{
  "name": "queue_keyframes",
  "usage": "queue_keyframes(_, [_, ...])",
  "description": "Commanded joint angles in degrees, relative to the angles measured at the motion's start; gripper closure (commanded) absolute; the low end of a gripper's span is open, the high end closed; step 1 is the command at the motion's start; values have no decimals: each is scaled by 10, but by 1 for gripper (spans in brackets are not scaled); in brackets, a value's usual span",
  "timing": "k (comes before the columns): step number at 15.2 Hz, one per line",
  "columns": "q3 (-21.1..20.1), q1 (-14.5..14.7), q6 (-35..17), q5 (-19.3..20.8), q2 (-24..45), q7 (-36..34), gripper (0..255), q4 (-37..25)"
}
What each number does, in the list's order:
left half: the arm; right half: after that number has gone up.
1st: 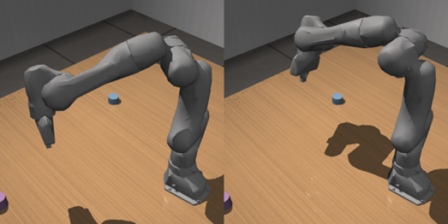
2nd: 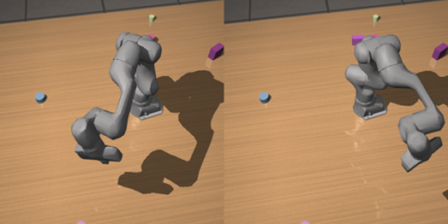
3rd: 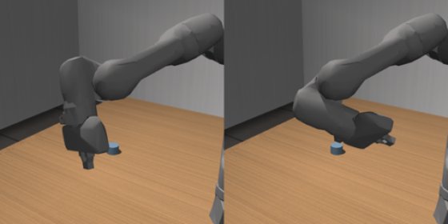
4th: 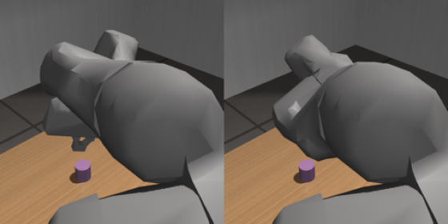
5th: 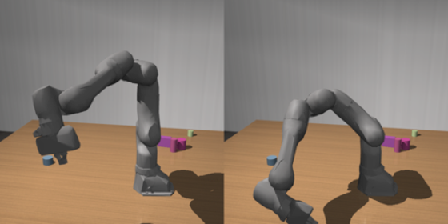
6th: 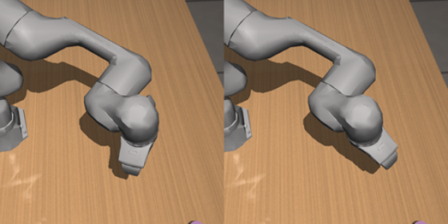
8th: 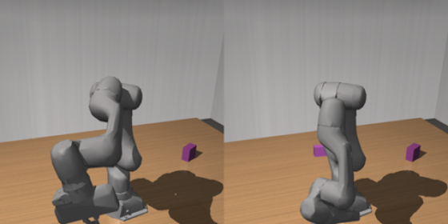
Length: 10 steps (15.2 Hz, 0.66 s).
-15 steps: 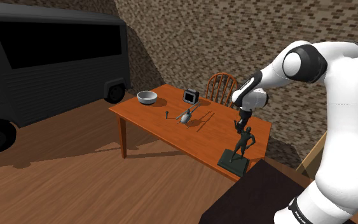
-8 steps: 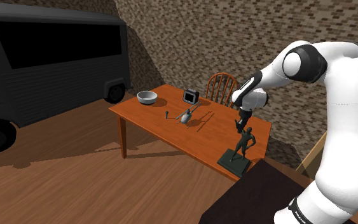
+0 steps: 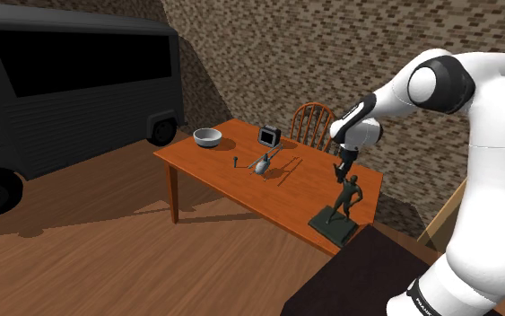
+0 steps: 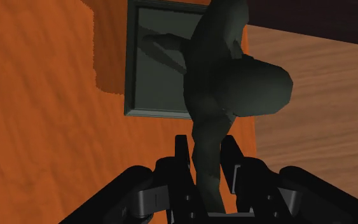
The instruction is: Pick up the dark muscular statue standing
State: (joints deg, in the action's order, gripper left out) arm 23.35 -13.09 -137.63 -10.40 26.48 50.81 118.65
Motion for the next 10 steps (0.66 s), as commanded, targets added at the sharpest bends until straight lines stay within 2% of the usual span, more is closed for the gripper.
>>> queue_keyframes(1, [4,2,11,6,-11,-2,255,-1])
queue_keyframes(10, [19,13,53,29,-53,-15,255,-4])
